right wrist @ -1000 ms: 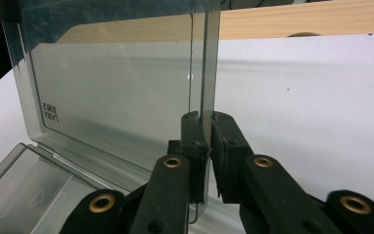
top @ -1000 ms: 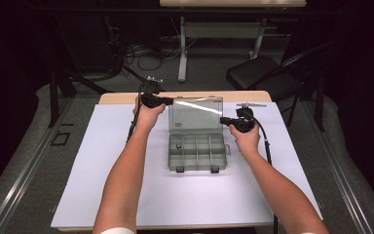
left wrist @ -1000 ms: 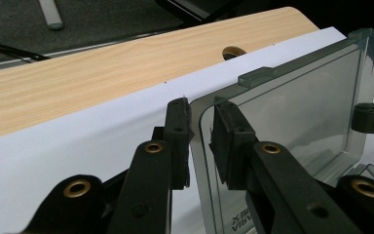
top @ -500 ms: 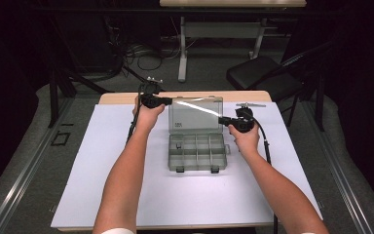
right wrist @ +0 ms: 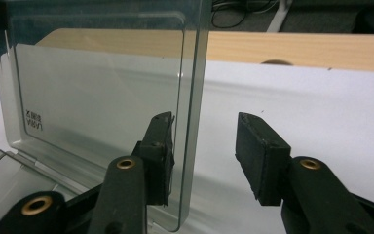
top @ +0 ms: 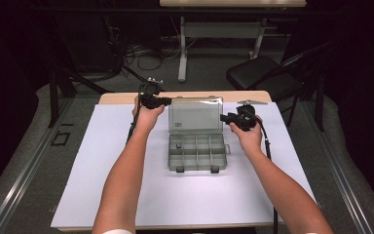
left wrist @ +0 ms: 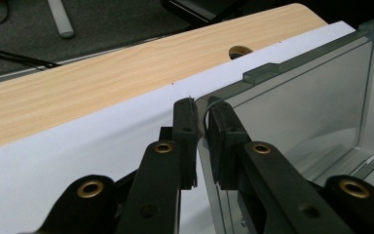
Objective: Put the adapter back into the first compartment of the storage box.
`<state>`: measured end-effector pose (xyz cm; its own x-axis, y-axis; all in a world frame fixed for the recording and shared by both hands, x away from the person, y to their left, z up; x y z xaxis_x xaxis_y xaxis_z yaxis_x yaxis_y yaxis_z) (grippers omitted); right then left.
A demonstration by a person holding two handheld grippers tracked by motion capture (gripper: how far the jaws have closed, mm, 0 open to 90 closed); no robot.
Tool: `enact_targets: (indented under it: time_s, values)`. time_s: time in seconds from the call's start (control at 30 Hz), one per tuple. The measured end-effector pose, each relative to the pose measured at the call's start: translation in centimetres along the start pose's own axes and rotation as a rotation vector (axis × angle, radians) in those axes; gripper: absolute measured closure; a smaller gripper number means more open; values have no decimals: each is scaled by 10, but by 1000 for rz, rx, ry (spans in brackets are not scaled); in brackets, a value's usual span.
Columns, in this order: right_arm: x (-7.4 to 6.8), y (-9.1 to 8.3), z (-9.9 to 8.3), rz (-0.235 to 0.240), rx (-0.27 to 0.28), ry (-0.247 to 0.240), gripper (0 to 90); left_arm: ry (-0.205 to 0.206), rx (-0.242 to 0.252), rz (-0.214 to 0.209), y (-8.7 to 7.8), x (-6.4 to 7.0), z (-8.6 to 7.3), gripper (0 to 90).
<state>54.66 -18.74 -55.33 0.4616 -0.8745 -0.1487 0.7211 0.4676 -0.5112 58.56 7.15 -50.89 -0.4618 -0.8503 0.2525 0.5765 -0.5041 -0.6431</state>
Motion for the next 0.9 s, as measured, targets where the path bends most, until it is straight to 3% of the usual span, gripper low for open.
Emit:
enact_targets:
  time_s: [0.13, 0.23, 0.57, 0.9]
  values:
    - [-3, -3, 4, 22, 6, 5, 619, 0, 10, 0, -1, 1, 0, 825]
    - [-5, -6, 8, 2, 1, -15, 702, 7, 9, 0, -2, 1, 0, 826]
    - [-8, -11, 12, -2, -13, -48, 892, 20, 23, -4, -7, 3, -3, 827]
    - [-6, -18, 25, 0, -32, -49, 900, 33, 49, -13, -9, 4, -4, 827]
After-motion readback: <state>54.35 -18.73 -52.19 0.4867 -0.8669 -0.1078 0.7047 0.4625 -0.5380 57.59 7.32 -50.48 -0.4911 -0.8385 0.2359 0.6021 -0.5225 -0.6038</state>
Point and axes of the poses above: each handheld gripper's, and its own axes: y roughly forward along the jaws, z roughly out of its top, x roughly to its right, the point moved 8 cm from there along y, roughly forward along the jaws, and after that the axes turned 6 degrees about -y, right-handed, at the moved point
